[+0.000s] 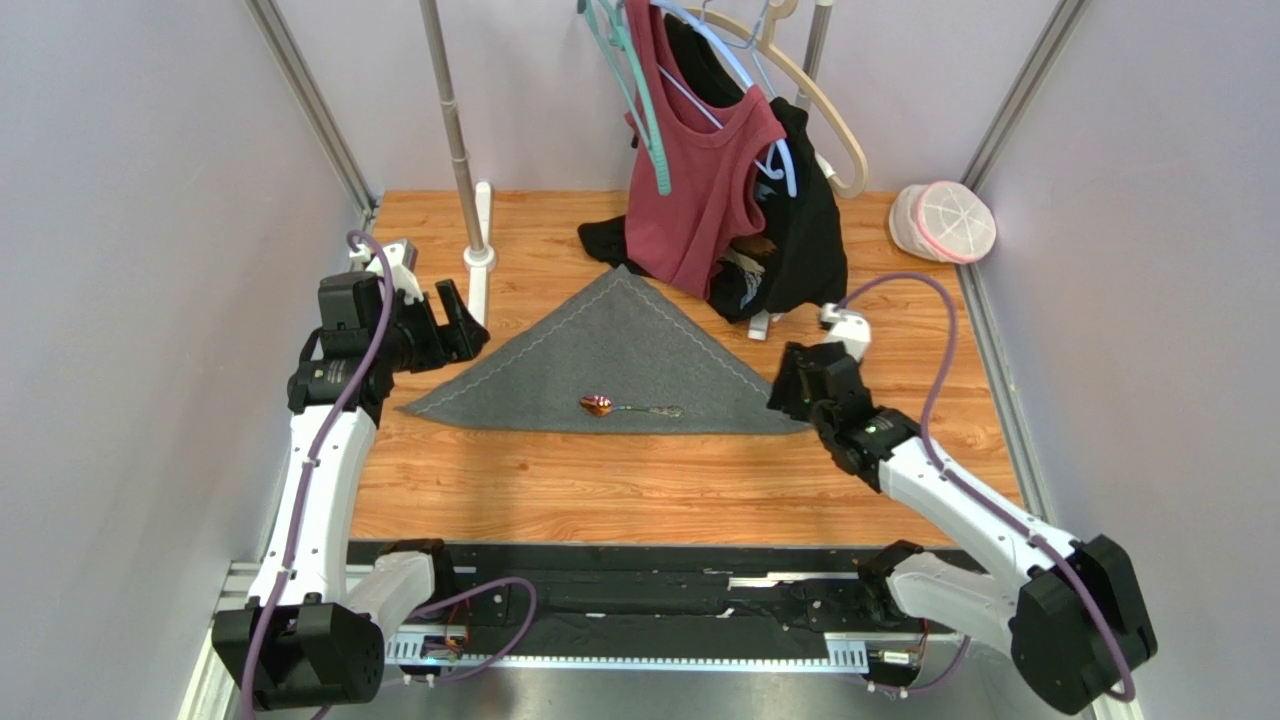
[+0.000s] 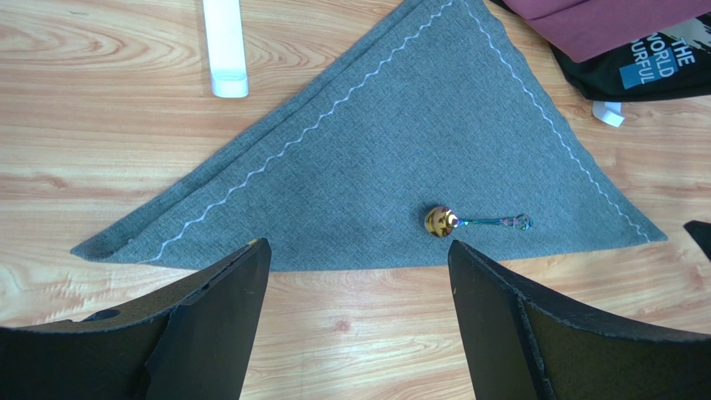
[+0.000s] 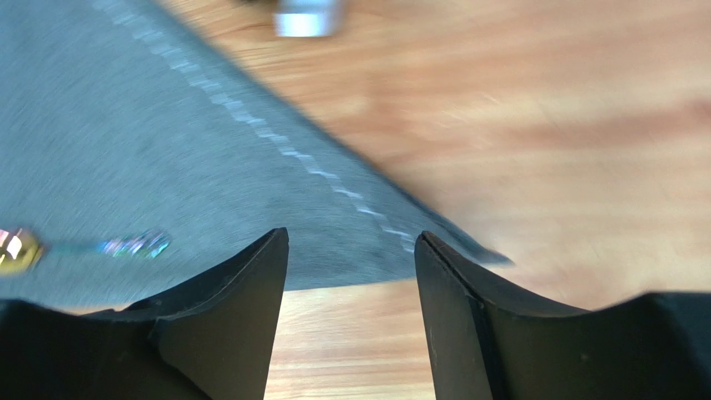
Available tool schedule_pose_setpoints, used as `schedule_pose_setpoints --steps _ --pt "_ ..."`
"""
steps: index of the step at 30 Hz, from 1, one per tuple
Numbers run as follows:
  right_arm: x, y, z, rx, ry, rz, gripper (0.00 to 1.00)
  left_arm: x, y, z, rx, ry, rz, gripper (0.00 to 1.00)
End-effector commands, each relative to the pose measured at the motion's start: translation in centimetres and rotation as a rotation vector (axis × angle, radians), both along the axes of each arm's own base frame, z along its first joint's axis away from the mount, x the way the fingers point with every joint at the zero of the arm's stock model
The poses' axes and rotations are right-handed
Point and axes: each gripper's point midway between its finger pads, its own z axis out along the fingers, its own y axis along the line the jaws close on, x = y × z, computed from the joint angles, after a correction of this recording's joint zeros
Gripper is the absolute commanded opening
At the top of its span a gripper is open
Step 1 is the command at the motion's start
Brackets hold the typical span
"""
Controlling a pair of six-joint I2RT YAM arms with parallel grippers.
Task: Fold the napkin, place the utensils inside, and roll it up
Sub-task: Place the utensil onto the napkin
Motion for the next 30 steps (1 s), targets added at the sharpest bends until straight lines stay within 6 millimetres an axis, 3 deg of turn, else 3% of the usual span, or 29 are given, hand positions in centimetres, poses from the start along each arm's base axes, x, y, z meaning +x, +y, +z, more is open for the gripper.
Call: schedule_pose_setpoints --steps 1,4,11,30 --pt "-0.9 -3.5 -1.5 0.242 0.067 -0.303 0.62 0.2 0.2 0.8 0.019 -0.04 -0.003 0.88" --pt "-1.4 -5.5 -2.8 0.275 0.117 -0.399 0.63 0.2 0.2 0.6 0.02 -0.037 -0.001 0.88" --pt "-2.5 -6.1 -6.1 0.329 0.245 -0.475 0.62 0.3 0.2 0.4 0.017 -0.027 0.0 0.88" --pt "-2.4 -9.1 -8.4 0.324 0.231 -0.6 0.56 0.3 0.0 0.4 0.011 -0.026 -0.011 0.87"
